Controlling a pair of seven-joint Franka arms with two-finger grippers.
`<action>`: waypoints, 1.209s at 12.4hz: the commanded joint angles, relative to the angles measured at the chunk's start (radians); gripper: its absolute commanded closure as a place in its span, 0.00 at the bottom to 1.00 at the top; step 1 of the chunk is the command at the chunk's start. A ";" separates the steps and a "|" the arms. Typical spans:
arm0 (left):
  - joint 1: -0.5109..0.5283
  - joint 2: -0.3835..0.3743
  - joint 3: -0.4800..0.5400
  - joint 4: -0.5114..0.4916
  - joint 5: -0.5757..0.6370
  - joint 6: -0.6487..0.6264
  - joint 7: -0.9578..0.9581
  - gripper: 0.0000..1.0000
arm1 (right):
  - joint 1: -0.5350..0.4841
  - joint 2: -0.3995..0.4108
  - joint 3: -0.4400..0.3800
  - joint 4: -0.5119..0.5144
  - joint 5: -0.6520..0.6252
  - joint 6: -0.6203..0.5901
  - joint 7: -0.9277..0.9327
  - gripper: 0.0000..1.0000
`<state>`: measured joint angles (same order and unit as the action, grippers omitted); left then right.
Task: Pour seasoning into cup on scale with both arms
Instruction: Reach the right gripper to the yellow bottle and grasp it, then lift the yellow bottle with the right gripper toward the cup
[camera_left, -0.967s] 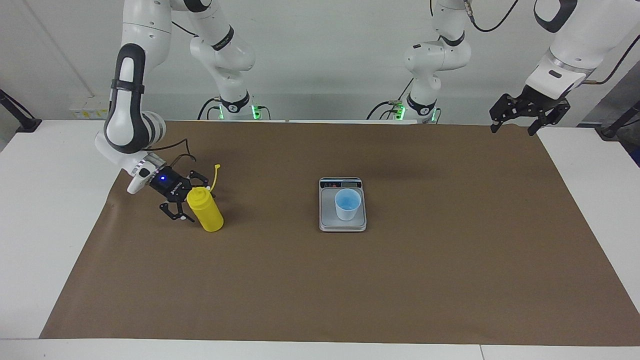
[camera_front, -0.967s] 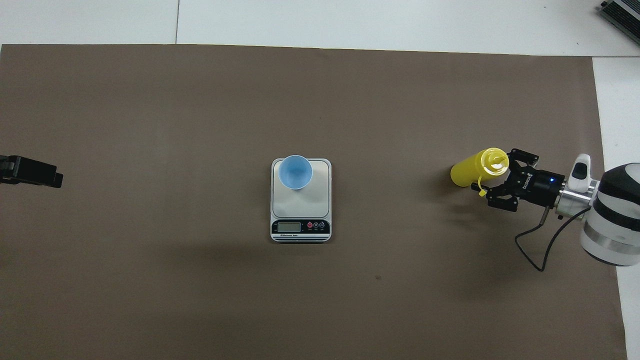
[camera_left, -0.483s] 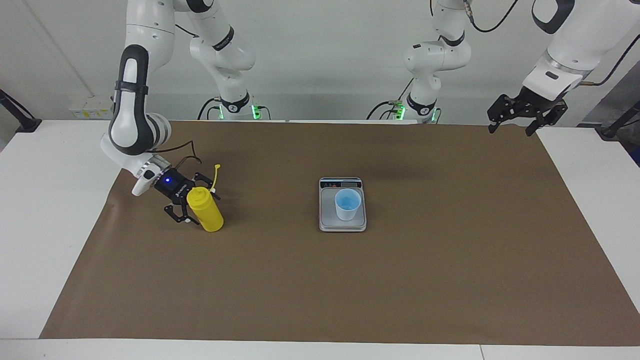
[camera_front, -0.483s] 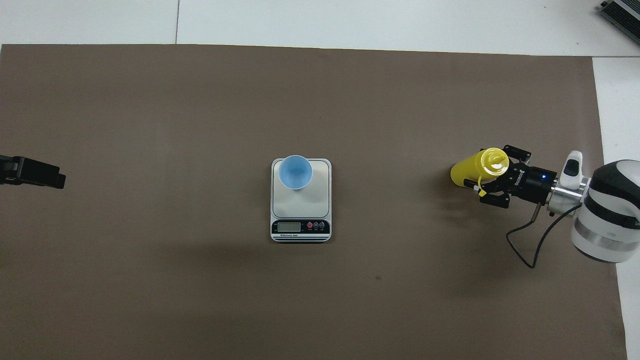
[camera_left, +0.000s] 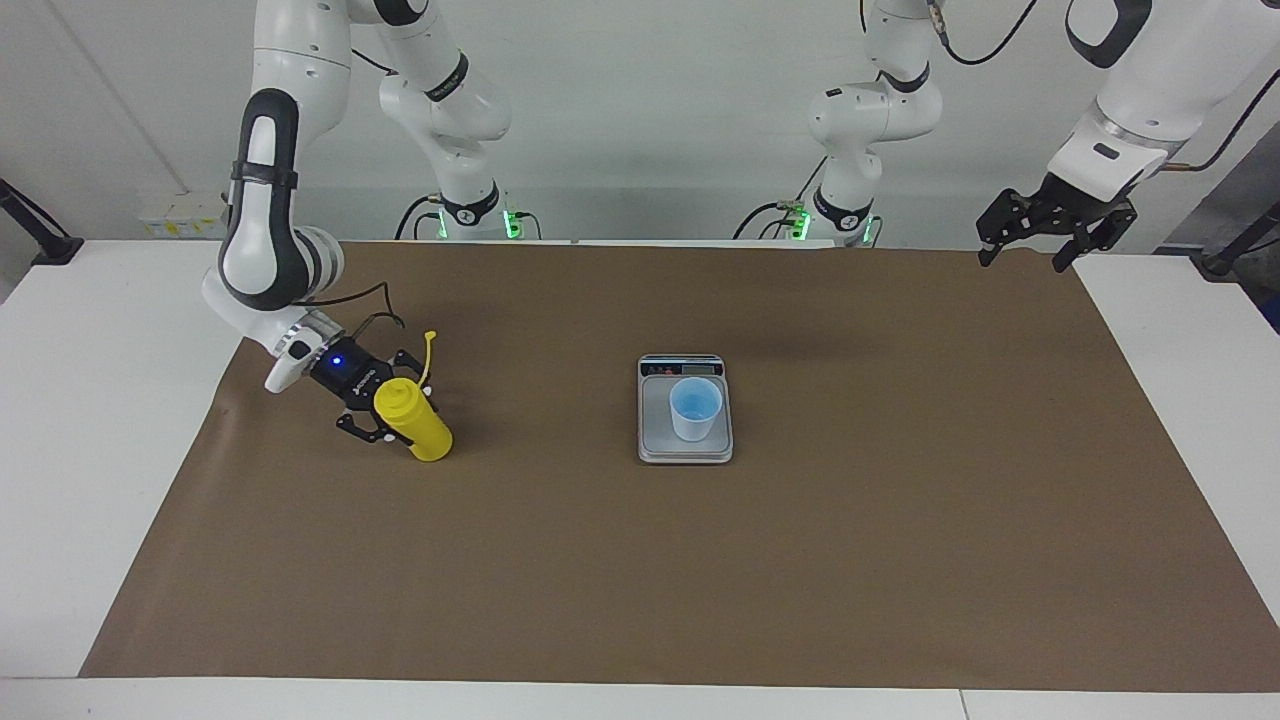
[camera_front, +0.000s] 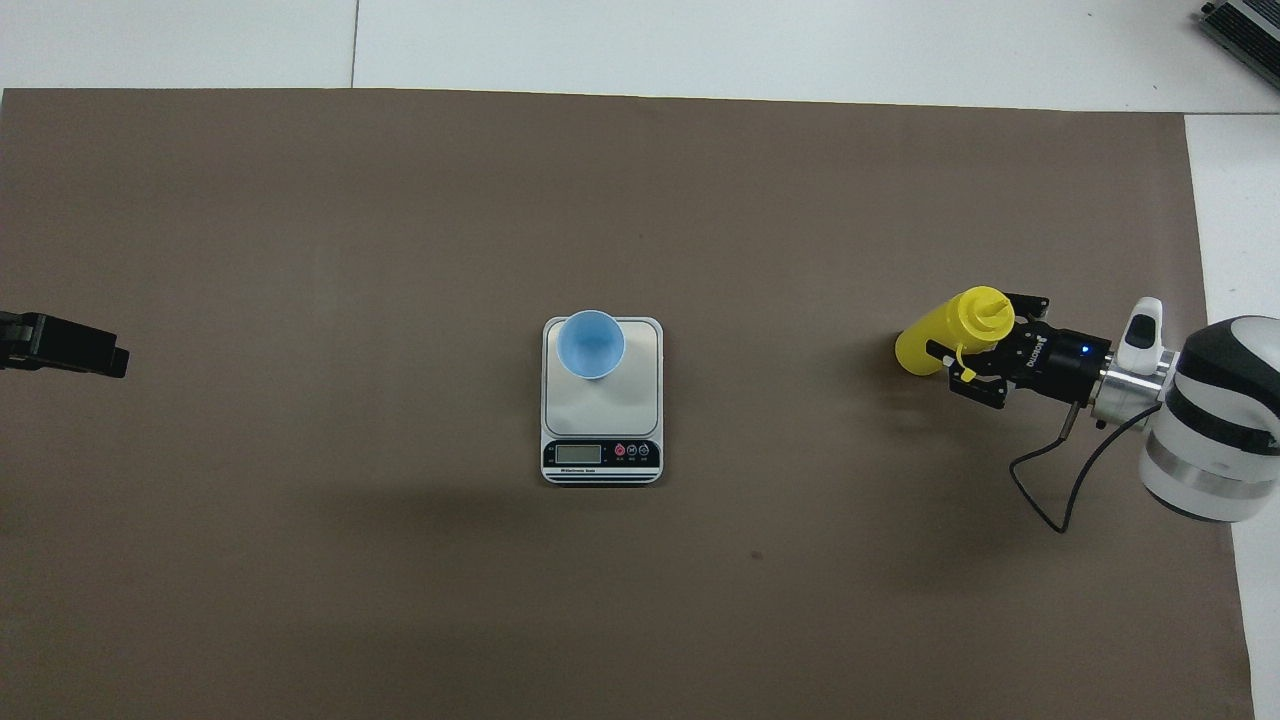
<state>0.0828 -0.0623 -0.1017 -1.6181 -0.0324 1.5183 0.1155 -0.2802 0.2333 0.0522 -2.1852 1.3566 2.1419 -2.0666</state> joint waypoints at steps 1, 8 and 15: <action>-0.005 -0.014 0.007 -0.017 -0.001 -0.003 -0.007 0.00 | 0.019 -0.002 0.006 0.047 0.016 0.009 0.061 0.78; -0.008 -0.014 0.007 -0.022 -0.001 0.002 -0.048 0.00 | 0.165 -0.058 0.005 0.120 -0.101 0.090 0.259 0.78; 0.000 -0.014 0.017 -0.022 -0.001 -0.003 -0.049 0.00 | 0.262 -0.103 0.006 0.174 -0.361 0.108 0.376 0.81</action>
<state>0.0839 -0.0623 -0.0883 -1.6214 -0.0324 1.5182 0.0777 -0.0384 0.1624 0.0558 -2.0138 1.0680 2.2417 -1.7246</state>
